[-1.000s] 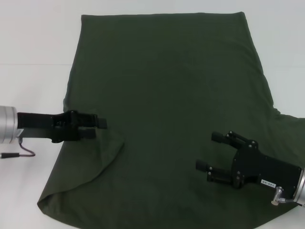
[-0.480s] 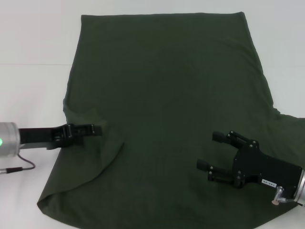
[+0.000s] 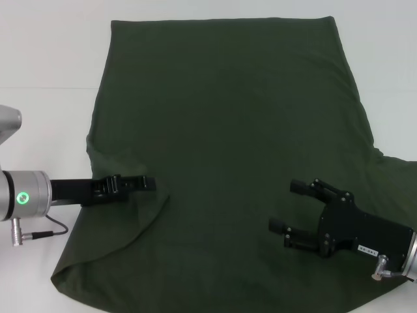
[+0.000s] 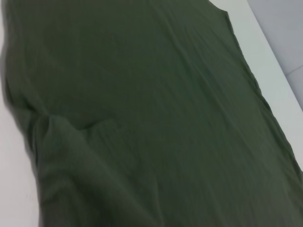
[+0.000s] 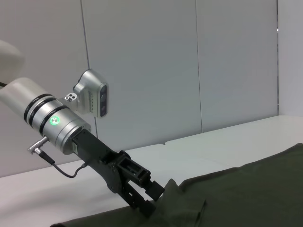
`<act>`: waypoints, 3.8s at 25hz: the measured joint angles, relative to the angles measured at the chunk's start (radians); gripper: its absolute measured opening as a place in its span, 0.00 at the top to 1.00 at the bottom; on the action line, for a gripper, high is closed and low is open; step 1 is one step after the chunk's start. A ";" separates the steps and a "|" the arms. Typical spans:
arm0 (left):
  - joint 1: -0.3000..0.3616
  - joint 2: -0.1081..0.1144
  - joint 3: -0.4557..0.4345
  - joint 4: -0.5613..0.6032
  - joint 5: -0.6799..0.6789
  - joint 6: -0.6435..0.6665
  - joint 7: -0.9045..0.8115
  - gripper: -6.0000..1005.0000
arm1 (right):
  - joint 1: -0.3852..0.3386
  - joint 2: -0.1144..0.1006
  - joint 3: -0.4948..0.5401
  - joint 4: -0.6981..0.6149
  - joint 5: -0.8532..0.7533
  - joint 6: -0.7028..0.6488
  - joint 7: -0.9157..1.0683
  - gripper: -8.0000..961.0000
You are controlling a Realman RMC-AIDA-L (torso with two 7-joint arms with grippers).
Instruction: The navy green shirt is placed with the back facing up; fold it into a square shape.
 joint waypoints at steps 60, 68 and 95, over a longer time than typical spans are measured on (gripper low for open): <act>0.215 -0.049 -0.038 0.151 -0.128 0.499 1.135 0.12 | 0.122 -0.145 0.011 -0.827 -0.889 -0.201 1.862 0.05; 0.224 -0.054 -0.039 0.149 -0.131 0.499 1.133 0.12 | 0.138 -0.153 0.005 -0.672 -0.891 -0.096 1.862 0.05; 0.234 -0.063 -0.039 0.148 -0.125 0.500 1.135 0.12 | 0.152 -0.146 -0.012 -0.536 -0.865 0.032 1.842 0.05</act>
